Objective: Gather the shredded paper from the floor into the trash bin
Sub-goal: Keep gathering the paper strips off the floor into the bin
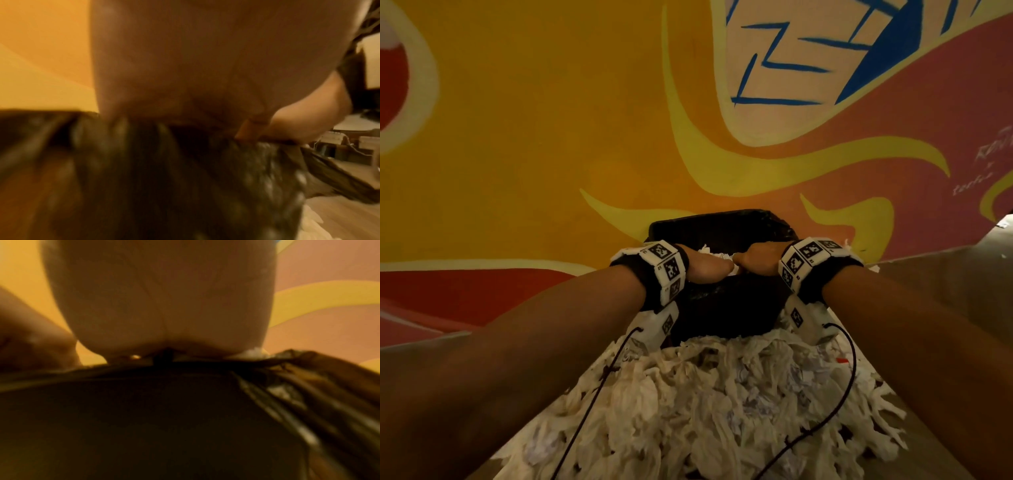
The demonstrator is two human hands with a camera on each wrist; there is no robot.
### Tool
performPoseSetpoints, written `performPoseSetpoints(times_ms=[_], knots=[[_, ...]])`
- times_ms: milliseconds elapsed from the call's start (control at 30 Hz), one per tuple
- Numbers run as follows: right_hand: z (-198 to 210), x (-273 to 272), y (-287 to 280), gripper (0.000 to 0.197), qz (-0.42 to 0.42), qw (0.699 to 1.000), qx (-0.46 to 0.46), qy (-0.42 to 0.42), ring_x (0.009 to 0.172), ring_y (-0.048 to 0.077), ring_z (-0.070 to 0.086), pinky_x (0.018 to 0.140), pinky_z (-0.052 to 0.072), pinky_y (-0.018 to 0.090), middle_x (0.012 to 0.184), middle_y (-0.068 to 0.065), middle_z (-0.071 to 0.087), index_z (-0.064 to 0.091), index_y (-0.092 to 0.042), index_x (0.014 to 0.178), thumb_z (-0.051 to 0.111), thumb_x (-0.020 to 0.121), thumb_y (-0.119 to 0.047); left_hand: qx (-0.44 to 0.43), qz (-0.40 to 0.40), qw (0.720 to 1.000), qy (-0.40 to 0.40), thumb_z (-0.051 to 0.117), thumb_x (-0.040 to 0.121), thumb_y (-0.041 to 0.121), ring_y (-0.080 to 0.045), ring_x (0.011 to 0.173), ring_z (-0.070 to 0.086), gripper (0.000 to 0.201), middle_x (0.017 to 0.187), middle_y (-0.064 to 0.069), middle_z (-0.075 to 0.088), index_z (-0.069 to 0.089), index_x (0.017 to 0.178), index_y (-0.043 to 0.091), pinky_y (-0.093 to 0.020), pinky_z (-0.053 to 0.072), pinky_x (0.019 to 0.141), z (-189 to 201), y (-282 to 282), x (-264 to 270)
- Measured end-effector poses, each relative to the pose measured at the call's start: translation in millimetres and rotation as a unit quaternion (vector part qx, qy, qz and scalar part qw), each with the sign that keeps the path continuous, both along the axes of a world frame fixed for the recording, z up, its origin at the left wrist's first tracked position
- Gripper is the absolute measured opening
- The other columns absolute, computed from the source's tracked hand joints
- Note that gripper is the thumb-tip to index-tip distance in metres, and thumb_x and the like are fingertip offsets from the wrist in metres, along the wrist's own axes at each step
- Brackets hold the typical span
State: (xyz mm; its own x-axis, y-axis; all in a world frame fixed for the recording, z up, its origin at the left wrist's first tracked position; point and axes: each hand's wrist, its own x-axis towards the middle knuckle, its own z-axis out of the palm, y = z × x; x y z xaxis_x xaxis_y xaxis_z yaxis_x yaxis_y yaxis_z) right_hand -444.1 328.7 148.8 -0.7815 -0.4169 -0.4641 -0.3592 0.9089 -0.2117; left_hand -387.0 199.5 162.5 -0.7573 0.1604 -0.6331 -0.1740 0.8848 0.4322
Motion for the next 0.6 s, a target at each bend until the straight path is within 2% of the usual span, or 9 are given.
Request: performPoseSetpoints(times_ms=[33, 67, 100, 133, 167, 233, 300, 433, 600], knots=[[1, 0, 0, 0.045, -0.01, 1.0, -0.017, 0.01, 0.052, 0.012, 0.032, 0.052, 0.028, 0.024, 0.062, 0.002, 0.036, 0.04, -0.014, 0.063, 0.032, 0.102, -0.035, 0.003, -0.015, 1.0, 0.004, 0.018, 0.107, 0.028, -0.031, 0.142, 0.026, 0.048, 0.158, -0.018, 0.018, 0.019, 0.151, 0.01, -0.03, 0.028, 0.105, 2, -4, -3], [2, 1, 1, 0.047, -0.015, 0.999, -0.033, 0.021, 0.05, 0.015, 0.034, 0.052, 0.03, 0.026, 0.059, 0.004, 0.038, 0.045, -0.01, 0.064, 0.035, 0.102, -0.036, 0.003, -0.012, 1.0, 0.02, 0.02, 0.107, 0.029, -0.032, 0.122, 0.049, 0.044, 0.144, -0.023, 0.041, 0.041, 0.141, 0.011, -0.034, 0.04, 0.093, 8, -10, -3], [4, 2, 1, 0.047, -0.017, 0.998, -0.054, 0.036, 0.049, 0.016, 0.036, 0.052, 0.032, 0.026, 0.059, 0.005, 0.04, 0.05, -0.008, 0.066, 0.037, 0.101, -0.036, -0.003, -0.014, 0.999, 0.038, 0.024, 0.106, 0.032, -0.027, 0.091, 0.061, 0.042, 0.117, -0.02, 0.059, 0.058, 0.119, 0.013, -0.033, 0.047, 0.076, 11, -18, -3], [6, 2, 2, 0.047, -0.018, 0.996, -0.067, 0.056, 0.049, 0.018, 0.038, 0.052, 0.034, 0.025, 0.059, 0.005, 0.043, 0.056, -0.008, 0.068, 0.039, 0.101, -0.038, 0.012, -0.009, 0.997, 0.072, 0.029, 0.105, 0.035, -0.023, 0.071, 0.057, 0.041, 0.096, -0.014, 0.063, 0.064, 0.099, 0.013, -0.028, 0.047, 0.065, 16, -25, 2], [9, 4, 2, 0.047, -0.012, 0.993, -0.071, 0.089, 0.05, 0.019, 0.04, 0.052, 0.035, 0.025, 0.06, 0.005, 0.045, 0.059, -0.009, 0.07, 0.039, 0.1, -0.039, 0.032, 0.001, 0.994, 0.109, 0.035, 0.103, 0.035, -0.022, 0.066, 0.053, 0.041, 0.086, -0.01, 0.063, 0.064, 0.088, 0.01, -0.028, 0.045, 0.062, 17, -33, 3], [16, 7, -2, 0.048, 0.004, 0.983, -0.076, 0.165, 0.047, 0.02, 0.038, 0.05, 0.032, 0.025, 0.057, 0.004, 0.044, 0.056, -0.012, 0.066, 0.038, 0.099, -0.042, 0.071, 0.017, 0.977, 0.202, 0.046, 0.1, 0.029, -0.017, 0.055, 0.049, 0.037, 0.076, -0.004, 0.066, 0.068, 0.085, 0.004, -0.024, 0.04, 0.05, 17, -49, 8], [23, 10, -13, 0.046, 0.018, 0.972, -0.1, 0.211, 0.046, 0.021, 0.037, 0.048, 0.031, 0.024, 0.055, 0.004, 0.044, 0.054, -0.011, 0.067, 0.038, 0.098, -0.04, 0.089, 0.015, 0.948, 0.304, 0.051, 0.098, 0.023, -0.008, 0.042, 0.043, 0.026, 0.066, 0.001, 0.064, 0.071, 0.088, 0.009, -0.021, 0.034, 0.04, 23, -64, 19], [34, 31, -52, 0.03, 0.058, 0.96, -0.198, 0.189, 0.052, 0.02, 0.044, 0.05, 0.035, 0.027, 0.062, 0.004, 0.053, 0.062, -0.011, 0.084, 0.043, 0.095, -0.031, 0.047, 0.025, 0.912, 0.407, 0.052, 0.096, 0.019, -0.014, 0.067, 0.059, 0.015, 0.087, 0.005, 0.065, 0.067, 0.094, 0.018, -0.028, 0.044, 0.055, 22, -102, 46], [38, 76, -110, 0.016, 0.172, 0.949, -0.24, 0.113, 0.057, 0.013, 0.052, 0.052, 0.04, 0.024, 0.069, -0.002, 0.06, 0.062, -0.015, 0.096, 0.048, 0.093, -0.021, -0.019, 0.067, 0.916, 0.396, 0.054, 0.095, 0.016, -0.019, 0.084, 0.061, 0.012, 0.093, -0.001, 0.065, 0.066, 0.095, 0.013, -0.028, 0.041, 0.069, -8, -167, 77]])
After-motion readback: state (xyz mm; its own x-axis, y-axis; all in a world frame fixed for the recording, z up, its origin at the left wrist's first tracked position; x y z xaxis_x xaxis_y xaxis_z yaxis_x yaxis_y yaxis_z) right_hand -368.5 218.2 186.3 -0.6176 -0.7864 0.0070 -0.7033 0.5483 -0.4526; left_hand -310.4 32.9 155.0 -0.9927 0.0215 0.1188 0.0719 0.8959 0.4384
